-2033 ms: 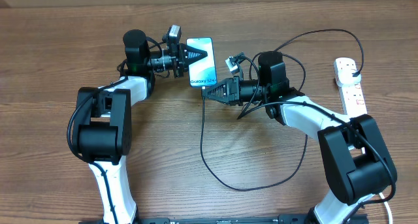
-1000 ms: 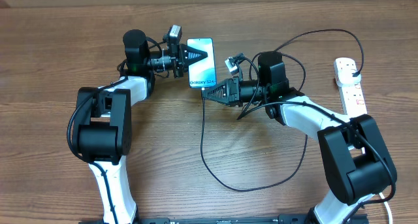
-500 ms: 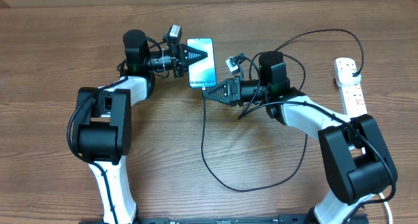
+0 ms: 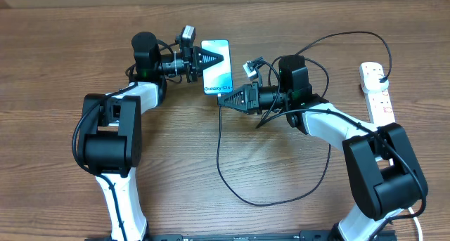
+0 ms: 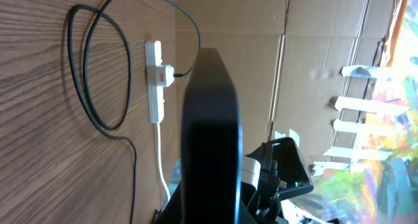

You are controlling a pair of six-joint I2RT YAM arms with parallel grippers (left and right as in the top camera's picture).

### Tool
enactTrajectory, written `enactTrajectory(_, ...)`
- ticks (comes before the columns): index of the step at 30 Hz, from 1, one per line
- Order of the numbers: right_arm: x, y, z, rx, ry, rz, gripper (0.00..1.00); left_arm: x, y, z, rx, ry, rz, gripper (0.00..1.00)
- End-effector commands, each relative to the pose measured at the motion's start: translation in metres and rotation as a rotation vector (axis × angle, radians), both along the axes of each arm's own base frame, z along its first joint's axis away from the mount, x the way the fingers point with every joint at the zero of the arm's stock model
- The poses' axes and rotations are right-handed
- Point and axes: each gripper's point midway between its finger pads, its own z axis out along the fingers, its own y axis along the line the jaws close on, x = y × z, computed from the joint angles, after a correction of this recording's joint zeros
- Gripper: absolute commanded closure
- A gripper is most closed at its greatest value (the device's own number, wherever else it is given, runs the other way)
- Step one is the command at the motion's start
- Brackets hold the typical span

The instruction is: Plug charger to phone and switch on socket

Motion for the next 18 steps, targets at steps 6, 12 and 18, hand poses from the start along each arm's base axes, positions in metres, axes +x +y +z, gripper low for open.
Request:
enactTrajectory(6,0.007,-0.004,-0.005,-0.008,0.014,-0.032,0.96,-0.013,-0.006,0.013,-0.009,-0.094,-0.098,0.95)
enactTrajectory(12,0.009,-0.003,0.000,0.004,0.006,-0.038,0.96,-0.017,-0.014,0.013,-0.009,-0.110,-0.117,0.95)
enactTrajectory(18,0.009,-0.003,0.000,0.005,0.013,-0.039,0.96,-0.020,-0.020,0.013,-0.008,-0.125,-0.126,0.96)
